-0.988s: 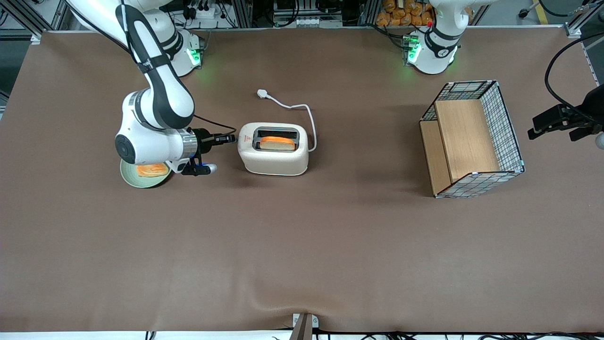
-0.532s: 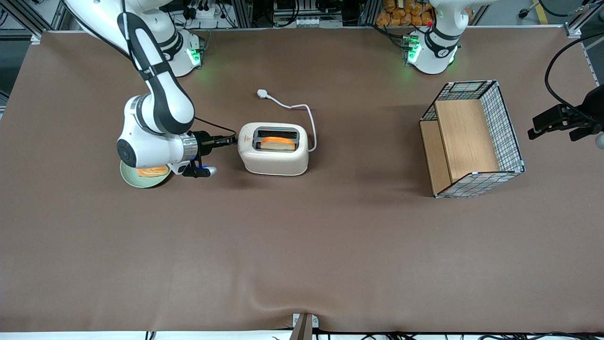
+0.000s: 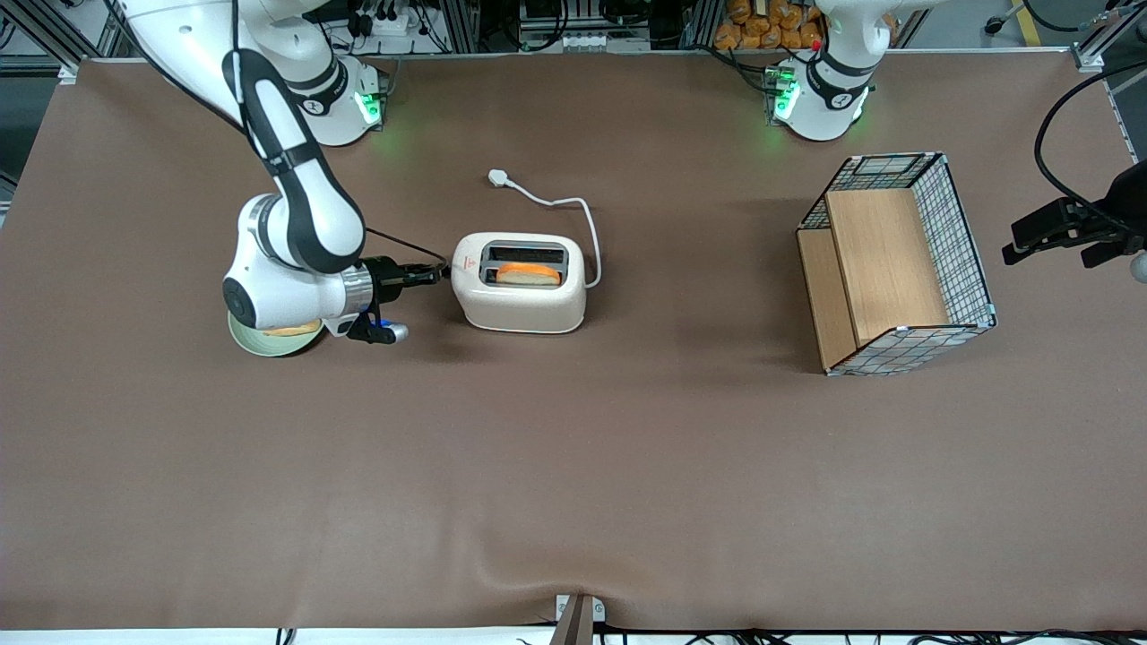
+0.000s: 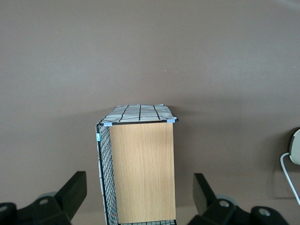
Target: Press toaster button with right arm
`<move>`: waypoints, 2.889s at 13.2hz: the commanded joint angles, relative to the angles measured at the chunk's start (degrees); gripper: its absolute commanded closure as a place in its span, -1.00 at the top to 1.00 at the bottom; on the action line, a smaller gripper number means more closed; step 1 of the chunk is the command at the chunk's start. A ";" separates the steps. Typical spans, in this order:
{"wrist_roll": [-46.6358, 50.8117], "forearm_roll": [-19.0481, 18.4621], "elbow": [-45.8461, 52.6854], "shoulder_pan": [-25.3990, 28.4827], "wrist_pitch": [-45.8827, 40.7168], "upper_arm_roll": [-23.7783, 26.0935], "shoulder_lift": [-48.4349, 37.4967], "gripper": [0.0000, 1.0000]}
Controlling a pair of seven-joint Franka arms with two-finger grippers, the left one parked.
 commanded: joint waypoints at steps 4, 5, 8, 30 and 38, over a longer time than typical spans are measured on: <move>-6.47 4.34 -0.50 -2.05 0.71 0.34 4.83 -1.00; -7.00 4.69 -0.33 -2.05 0.79 0.26 5.36 -1.00; -7.27 5.48 -0.24 -2.14 0.79 0.26 5.89 -1.00; -5.76 -21.57 16.55 -10.75 -14.59 -9.92 -4.90 1.00; -11.16 -37.84 16.02 -9.96 -15.64 -17.50 -18.35 1.00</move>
